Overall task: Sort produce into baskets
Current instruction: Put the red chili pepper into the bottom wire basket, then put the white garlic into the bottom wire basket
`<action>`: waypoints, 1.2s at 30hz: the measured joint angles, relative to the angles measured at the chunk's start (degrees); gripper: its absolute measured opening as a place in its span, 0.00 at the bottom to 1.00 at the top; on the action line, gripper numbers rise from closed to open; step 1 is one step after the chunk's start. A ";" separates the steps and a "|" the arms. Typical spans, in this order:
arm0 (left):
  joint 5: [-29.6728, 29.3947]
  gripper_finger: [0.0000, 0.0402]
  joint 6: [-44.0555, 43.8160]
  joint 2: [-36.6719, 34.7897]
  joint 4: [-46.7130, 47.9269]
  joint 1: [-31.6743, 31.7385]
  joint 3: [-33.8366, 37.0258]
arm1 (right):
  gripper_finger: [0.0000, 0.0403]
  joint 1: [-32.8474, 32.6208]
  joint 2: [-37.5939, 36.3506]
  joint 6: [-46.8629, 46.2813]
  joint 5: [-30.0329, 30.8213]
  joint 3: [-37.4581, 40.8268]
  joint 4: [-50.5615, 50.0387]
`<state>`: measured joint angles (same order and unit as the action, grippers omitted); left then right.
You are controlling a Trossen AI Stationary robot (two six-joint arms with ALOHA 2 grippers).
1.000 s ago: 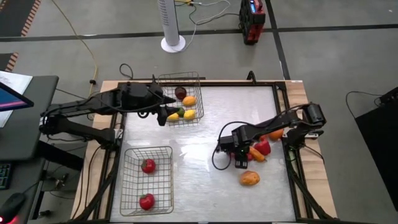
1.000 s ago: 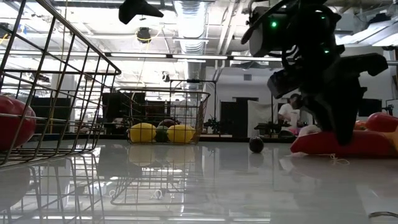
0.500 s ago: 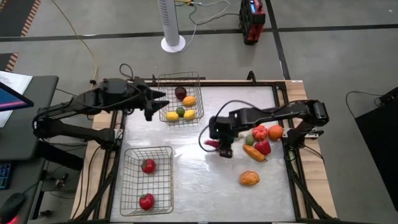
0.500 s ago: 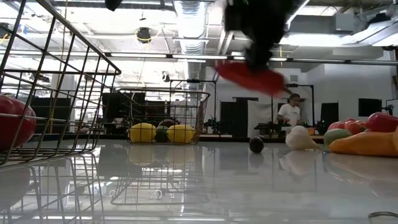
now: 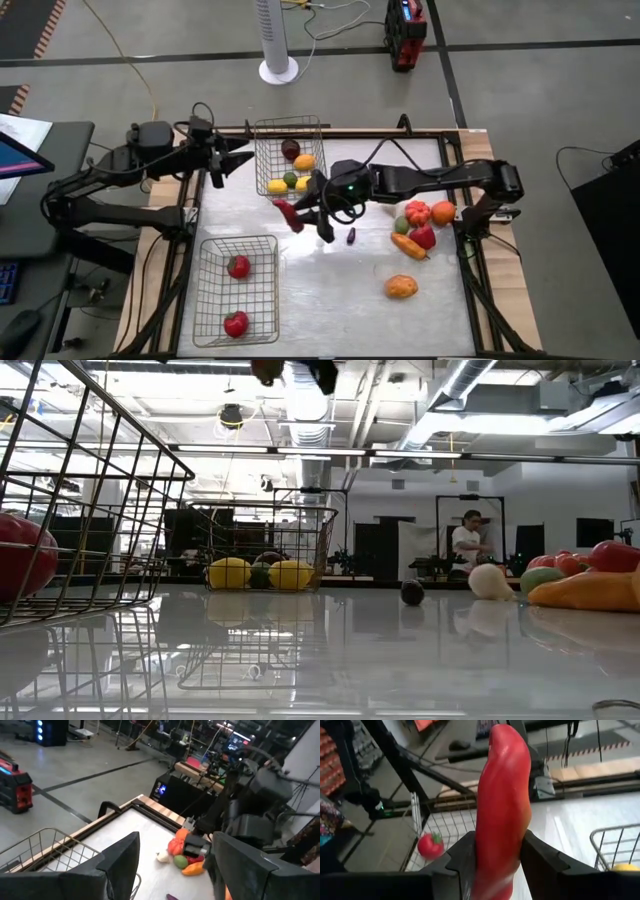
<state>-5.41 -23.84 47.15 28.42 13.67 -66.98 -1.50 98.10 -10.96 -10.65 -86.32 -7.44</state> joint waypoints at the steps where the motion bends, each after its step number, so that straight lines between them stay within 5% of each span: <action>1: 0.00 0.59 -0.08 -0.12 0.04 0.00 0.00 | 0.41 0.00 0.97 -0.08 -0.17 0.02 1.74; 18: -5.06 0.59 -5.86 1.84 0.41 0.00 0.00 | 0.41 3.45 20.17 8.69 -24.84 -16.83 6.47; 26: -10.34 0.59 -7.34 1.93 0.31 0.00 0.00 | 0.44 2.31 27.20 12.63 -25.35 -23.31 6.73; 36: -9.68 0.59 -5.16 1.93 0.35 -0.02 0.00 | 0.70 2.23 30.64 11.42 -24.07 -26.03 6.16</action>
<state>-15.09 -29.00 49.08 28.77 13.65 -66.98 0.73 128.75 0.46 -34.73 -112.36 -1.29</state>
